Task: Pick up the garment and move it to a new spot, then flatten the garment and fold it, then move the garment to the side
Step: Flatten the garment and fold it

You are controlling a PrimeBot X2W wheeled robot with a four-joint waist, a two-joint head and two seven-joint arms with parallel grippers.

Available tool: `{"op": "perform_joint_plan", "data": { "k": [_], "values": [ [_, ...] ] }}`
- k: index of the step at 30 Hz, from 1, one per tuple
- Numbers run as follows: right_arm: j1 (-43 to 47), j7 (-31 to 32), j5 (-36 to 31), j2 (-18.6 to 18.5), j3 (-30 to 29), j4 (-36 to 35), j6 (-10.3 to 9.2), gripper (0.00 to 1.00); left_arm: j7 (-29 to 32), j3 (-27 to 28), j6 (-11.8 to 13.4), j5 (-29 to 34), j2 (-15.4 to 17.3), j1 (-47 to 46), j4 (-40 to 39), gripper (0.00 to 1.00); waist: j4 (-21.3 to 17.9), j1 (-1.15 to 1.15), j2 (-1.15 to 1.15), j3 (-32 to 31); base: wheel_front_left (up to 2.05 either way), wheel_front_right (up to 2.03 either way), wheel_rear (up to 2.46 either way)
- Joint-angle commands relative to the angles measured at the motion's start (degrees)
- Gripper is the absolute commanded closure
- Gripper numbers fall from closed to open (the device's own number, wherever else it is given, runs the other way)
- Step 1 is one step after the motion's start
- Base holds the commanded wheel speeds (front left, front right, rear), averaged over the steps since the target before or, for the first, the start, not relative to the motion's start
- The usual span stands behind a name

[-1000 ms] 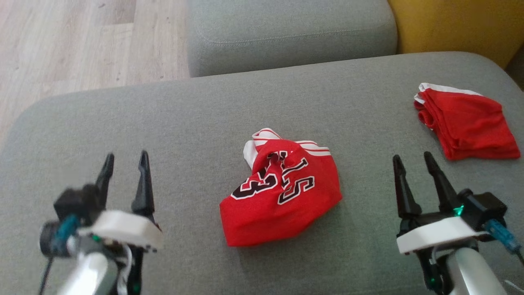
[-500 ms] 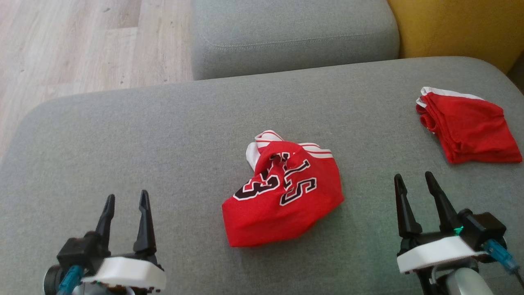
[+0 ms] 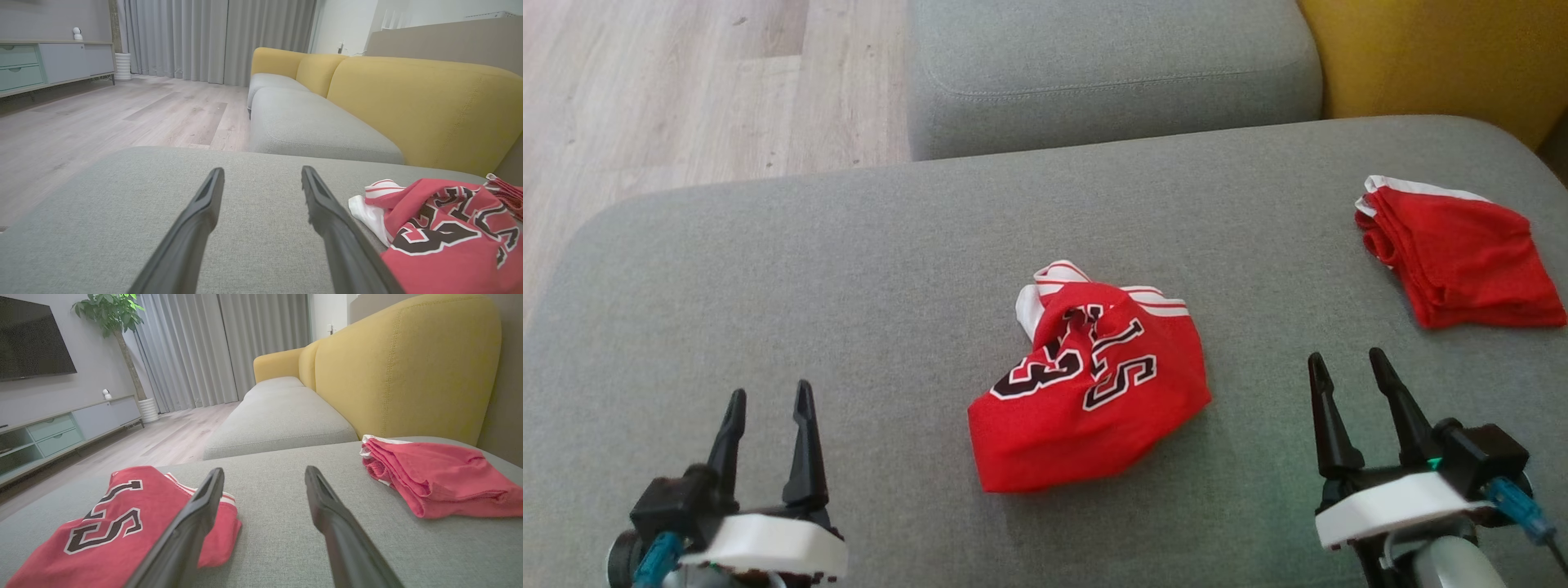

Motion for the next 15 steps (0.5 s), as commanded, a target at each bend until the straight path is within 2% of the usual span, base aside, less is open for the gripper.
{"op": "perform_joint_plan", "data": {
  "k": [1, 10, 15],
  "values": [
    [-2.7, 0.1, 0.2, -0.9, 1.4, -1.6, 0.42, 0.0, -0.7, 2.4, -0.5, 0.6, -0.2, -2.6, -1.7, 0.0, 0.0, 0.0, 0.0, 0.0, 0.0, 0.0, 0.0],
    [-5.1, 1.8, 1.4, -1.5, 3.1, -2.0, 0.42, 0.0, -0.7, 3.2, -2.6, 2.0, -1.6, -3.3, -0.9, 0.0, 1.8, 0.0, 0.0, 0.8, 0.0, 0.0, 0.0],
    [-11.3, 8.0, 4.7, -3.9, 12.8, -2.4, 0.42, 0.0, -0.7, 2.3, -3.8, 2.2, -2.2, -3.8, 0.5, 0.0, 5.4, 0.0, 0.0, 1.6, 0.0, 0.0, 0.0]
  ]
}}
